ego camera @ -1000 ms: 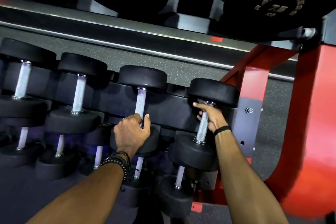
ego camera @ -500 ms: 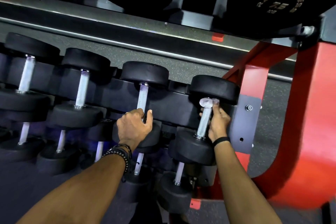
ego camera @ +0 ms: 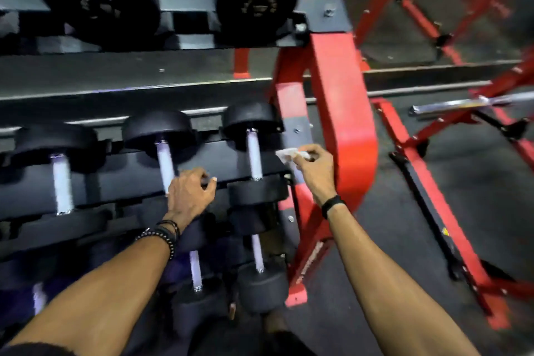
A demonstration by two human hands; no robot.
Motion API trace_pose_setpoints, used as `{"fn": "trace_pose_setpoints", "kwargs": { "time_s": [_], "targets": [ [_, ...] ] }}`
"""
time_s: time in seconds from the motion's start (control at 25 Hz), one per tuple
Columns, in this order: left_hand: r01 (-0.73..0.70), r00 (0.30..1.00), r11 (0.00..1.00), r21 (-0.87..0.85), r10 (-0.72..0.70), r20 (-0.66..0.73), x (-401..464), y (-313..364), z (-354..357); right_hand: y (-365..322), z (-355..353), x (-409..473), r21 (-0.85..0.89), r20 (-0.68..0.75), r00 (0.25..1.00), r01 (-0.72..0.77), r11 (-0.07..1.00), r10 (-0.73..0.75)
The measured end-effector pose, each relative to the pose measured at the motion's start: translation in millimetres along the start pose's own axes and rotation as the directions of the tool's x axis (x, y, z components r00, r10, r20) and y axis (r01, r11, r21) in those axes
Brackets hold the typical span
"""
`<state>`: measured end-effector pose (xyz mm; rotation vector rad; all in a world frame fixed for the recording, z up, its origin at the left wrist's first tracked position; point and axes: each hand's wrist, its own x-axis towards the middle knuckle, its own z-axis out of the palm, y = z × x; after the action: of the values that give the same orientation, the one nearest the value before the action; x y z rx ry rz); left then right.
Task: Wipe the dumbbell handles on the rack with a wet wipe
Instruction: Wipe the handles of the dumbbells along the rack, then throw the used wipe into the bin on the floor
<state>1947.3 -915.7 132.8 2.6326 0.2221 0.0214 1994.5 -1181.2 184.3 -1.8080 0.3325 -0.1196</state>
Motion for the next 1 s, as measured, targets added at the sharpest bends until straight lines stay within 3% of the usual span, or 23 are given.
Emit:
{"fn": "trace_pose_setpoints", "kwargs": {
  "time_s": [0.08,0.2,0.32,0.4,0.52,0.72,0.88,1.0],
  "targets": [
    [-0.103,0.993,0.984,-0.146,0.110,0.036,-12,50,-3,-20,-31,-33,0.037,-0.008,0.996,0.089,0.995,-0.088],
    [-0.333,0.930,0.900,-0.280,0.362,0.058,-41,143,-14,-44,-97,-93,0.183,-0.204,0.977,0.101,0.978,-0.063],
    [-0.573,0.757,0.741,-0.352,0.642,0.121,-87,233,-19,-50,-184,-163,0.212,-0.439,0.898,0.084,0.974,0.018],
    [-0.664,0.643,0.638,-0.389,0.753,0.137,-117,282,-15,-45,-235,-208,0.179,-0.546,0.837,0.071,0.981,0.039],
    [-0.776,0.411,0.454,-0.438,0.891,0.195,-198,356,3,-23,-311,-304,0.257,-0.712,0.690,0.082,0.963,0.131],
    [-0.791,0.026,0.183,-0.584,0.963,0.267,-379,428,25,18,-397,-486,0.250,-0.886,0.418,0.065,0.966,0.201],
    [-0.774,-0.154,0.056,-0.631,0.950,0.273,-521,447,41,50,-449,-623,0.213,-0.958,0.204,0.046,0.976,0.199],
    [-0.762,-0.227,0.022,-0.647,0.926,0.300,-613,451,55,70,-478,-714,0.280,-0.957,0.084,0.038,0.959,0.276]
  ]
}}
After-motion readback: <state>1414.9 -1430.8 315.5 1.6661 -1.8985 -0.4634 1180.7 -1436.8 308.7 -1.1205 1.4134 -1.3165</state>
